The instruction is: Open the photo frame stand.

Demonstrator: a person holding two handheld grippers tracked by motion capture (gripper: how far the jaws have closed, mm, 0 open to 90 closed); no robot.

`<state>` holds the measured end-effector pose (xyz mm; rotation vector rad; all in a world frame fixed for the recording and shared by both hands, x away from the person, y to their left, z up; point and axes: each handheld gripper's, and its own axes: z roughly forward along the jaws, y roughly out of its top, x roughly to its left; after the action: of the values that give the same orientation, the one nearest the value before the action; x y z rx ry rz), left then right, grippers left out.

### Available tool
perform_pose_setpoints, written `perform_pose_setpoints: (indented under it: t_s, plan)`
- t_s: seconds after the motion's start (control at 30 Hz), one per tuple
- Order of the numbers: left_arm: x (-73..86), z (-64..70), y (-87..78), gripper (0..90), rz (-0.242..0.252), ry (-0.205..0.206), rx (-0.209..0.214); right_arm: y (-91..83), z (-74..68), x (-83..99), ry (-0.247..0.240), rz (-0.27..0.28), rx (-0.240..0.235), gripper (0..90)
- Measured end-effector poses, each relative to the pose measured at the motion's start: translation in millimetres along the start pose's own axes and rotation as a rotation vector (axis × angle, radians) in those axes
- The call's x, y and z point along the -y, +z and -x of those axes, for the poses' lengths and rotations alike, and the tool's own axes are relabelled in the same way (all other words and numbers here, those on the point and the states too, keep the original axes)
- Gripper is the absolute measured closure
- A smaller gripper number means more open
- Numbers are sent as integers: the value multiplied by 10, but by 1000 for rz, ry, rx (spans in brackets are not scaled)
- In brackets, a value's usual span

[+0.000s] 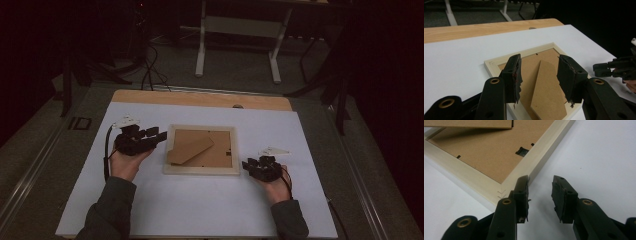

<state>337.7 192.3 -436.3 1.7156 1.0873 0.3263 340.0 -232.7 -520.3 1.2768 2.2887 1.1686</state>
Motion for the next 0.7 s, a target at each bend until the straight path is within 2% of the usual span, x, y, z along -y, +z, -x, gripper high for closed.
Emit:
perform_pose_setpoints:
  t_s: [0.13, 0.43, 0.7]
  plan:
    - [3, 23, 74, 560, -18, 9, 15, 13, 28, 10, 9, -7, -4, 651]
    - [-12, 90, 176, 551, -19, 15, 14, 22, 32, 10, 7, -8, -9, 649]
    - [-19, 116, 252, 549, -43, 27, 20, 24, 22, 0, 5, -7, -12, 649]
